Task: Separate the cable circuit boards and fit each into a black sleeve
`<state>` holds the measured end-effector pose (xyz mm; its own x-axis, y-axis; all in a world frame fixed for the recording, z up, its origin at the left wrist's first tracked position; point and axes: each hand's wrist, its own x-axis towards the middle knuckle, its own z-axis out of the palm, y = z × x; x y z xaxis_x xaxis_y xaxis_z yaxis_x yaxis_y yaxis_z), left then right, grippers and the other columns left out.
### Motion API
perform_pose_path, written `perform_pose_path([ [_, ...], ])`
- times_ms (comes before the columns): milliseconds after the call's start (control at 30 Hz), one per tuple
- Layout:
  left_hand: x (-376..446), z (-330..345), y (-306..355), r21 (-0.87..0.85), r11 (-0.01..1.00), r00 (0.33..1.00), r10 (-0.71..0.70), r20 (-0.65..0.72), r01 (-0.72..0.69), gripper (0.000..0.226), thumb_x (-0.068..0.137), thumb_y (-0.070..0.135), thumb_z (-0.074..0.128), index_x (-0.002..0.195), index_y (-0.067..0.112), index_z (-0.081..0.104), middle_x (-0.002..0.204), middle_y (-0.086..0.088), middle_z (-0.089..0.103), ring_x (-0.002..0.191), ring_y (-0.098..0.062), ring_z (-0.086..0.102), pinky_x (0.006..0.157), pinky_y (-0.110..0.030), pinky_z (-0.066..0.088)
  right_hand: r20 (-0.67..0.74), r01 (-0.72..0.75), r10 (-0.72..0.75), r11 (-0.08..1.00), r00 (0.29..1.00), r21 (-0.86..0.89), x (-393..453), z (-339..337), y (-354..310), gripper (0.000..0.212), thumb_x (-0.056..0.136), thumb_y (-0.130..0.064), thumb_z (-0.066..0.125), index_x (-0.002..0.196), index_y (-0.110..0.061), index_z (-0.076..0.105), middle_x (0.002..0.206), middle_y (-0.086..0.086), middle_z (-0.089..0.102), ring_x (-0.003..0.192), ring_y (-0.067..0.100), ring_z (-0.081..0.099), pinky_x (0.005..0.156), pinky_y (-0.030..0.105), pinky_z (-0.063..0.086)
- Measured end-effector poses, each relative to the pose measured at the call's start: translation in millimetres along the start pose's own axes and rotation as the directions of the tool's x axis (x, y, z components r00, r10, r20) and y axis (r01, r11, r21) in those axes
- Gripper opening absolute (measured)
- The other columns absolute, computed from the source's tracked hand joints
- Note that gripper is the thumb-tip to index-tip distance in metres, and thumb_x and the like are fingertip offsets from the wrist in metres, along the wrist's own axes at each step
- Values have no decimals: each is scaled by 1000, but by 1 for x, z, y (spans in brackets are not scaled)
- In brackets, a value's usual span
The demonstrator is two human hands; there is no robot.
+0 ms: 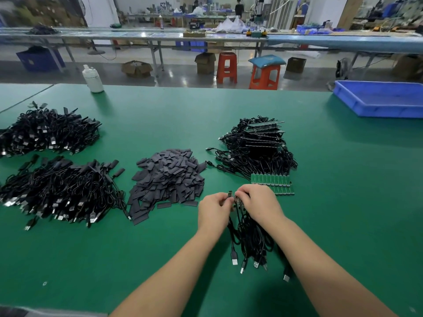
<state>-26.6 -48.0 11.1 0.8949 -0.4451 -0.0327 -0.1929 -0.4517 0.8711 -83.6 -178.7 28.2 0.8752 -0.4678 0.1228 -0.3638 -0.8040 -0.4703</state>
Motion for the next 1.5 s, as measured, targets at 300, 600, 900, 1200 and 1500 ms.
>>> perform_pose_path([
  [300,12,-52,-11,-225,974,1000,-4,24,9,33,89,28,70,58,23,58,59,12,46,54,-9,34,54,-25,27,50,-126,123,991,991,42,17,-4,54,23,103,-22,49,117,-15,66,108,-1,67,93,15,60,84,32,50],
  [600,12,-58,-1,-304,952,976,109,189,-47,5,87,17,73,87,21,71,65,5,58,57,-11,51,57,-22,44,318,-280,92,734,944,619,2,11,0,32,106,-37,36,117,-25,64,111,-4,72,108,17,67,90,28,53],
  [900,43,-101,-41,142,984,970,139,-200,-111,23,100,35,52,104,24,71,98,8,70,91,-9,60,76,-24,45,498,-493,86,364,863,791,-23,58,-44,25,106,-24,44,101,-9,63,55,-8,39,44,7,27,38,19,21],
  [1200,73,-211,-163,789,542,957,-140,-254,289,48,103,34,34,150,32,33,164,-1,13,151,-24,4,122,-51,6,465,-515,229,468,855,718,-29,78,-40,27,106,-22,35,97,-8,56,61,-3,48,47,10,44,43,26,43],
  [1500,92,-250,-198,855,489,985,-63,-161,171,46,102,28,43,148,26,41,163,-8,17,151,-24,12,121,-45,16,447,-418,148,683,882,599,-28,80,-41,33,106,-30,31,85,-10,47,63,-1,39,45,12,43,47,27,48],
])
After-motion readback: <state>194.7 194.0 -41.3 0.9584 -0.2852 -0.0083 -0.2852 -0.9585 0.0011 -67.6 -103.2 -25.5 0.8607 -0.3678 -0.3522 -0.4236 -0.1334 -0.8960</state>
